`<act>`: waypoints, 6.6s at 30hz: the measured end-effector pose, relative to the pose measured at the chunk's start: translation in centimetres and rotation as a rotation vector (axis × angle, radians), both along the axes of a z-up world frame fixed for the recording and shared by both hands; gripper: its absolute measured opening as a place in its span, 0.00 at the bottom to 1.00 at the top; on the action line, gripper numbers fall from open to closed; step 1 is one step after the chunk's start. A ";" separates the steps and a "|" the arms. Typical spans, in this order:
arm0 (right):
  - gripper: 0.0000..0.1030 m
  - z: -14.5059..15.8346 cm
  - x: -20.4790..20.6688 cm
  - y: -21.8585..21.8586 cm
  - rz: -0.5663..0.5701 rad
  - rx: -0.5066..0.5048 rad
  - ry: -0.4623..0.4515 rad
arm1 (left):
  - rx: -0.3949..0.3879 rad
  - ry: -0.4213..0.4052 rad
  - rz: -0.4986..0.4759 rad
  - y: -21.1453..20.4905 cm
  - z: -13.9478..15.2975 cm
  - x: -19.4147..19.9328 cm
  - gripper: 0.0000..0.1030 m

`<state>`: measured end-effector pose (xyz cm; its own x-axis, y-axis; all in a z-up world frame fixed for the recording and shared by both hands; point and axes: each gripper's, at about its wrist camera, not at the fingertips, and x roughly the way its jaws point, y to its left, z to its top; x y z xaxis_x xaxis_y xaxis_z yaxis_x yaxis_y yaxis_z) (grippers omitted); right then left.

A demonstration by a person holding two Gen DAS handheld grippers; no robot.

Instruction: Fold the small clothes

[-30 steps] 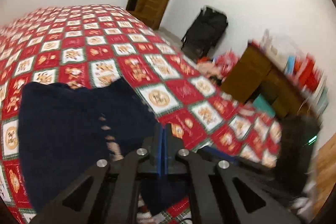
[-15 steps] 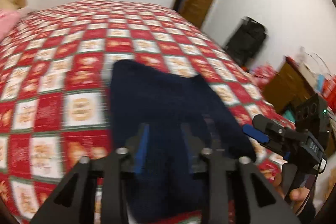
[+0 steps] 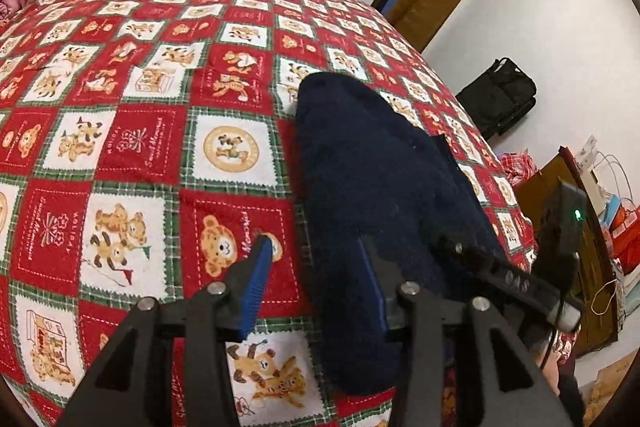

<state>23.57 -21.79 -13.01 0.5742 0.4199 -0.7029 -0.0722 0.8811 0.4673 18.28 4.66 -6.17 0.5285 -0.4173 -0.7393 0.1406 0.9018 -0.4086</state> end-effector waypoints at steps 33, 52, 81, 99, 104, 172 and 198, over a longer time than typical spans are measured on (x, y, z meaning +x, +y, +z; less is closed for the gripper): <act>0.41 3.3 -2.2 -11.7 0.034 -0.130 -0.141 | 0.129 -0.036 -0.126 -8.5 0.1 0.3 0.47; 0.37 1.2 -9.9 -7.0 0.087 -0.155 -0.107 | 0.359 -0.103 -0.164 -13.4 -0.7 -2.4 0.63; 0.38 3.6 7.4 -9.3 0.049 -0.219 -0.034 | 0.362 -0.102 -0.081 -13.0 2.0 6.7 0.80; 0.77 3.8 1.6 -11.5 0.073 -0.025 -0.034 | 0.269 -0.023 -0.121 -12.2 1.4 3.9 0.81; 0.77 1.1 0.6 -11.5 0.057 -0.057 0.035 | 0.237 -0.003 -0.145 -13.2 0.4 3.3 0.87; 0.43 6.3 -5.0 -1.5 0.104 -0.093 -0.151 | 0.077 -0.115 -0.089 -8.2 2.9 0.9 0.43; 0.43 5.7 6.5 21.7 0.361 0.088 -0.259 | 0.262 -0.175 0.242 12.4 3.6 7.9 0.43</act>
